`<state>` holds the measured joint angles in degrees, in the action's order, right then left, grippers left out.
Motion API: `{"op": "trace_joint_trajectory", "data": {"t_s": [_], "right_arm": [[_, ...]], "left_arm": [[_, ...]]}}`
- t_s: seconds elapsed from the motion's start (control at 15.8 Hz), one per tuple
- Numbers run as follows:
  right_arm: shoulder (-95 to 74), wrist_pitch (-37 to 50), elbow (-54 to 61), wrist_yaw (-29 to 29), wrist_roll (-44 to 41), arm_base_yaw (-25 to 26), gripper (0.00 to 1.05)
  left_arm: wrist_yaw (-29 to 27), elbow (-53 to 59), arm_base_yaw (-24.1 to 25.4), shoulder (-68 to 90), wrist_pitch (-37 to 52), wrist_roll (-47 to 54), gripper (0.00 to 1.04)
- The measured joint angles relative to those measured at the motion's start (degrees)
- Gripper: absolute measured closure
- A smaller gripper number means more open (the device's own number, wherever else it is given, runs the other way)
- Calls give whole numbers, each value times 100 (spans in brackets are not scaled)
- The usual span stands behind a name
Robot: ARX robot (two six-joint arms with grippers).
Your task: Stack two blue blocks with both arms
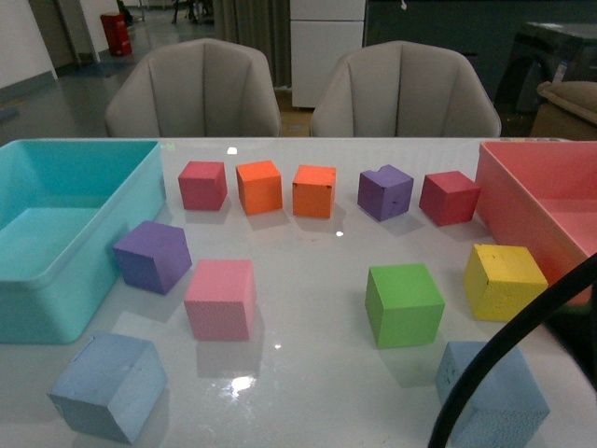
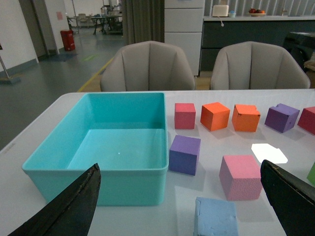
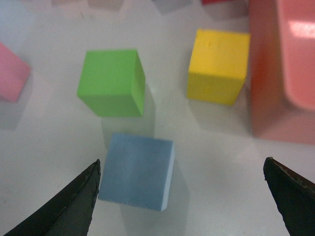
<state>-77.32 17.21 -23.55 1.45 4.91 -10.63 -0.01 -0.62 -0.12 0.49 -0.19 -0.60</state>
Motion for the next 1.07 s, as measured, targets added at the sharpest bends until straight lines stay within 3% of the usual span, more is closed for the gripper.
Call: {"op": "trace_joint_trajectory", "data": {"t_s": [0.63,1.07], "right_arm": [[-1827,-214,-870,-83,955,-632,6],[-2846,-74,-1279,-286,992,-730,6]], "left_arm": [[0,0,0,0,0,2,7],[0,0,0,0,0,0,7]]}}
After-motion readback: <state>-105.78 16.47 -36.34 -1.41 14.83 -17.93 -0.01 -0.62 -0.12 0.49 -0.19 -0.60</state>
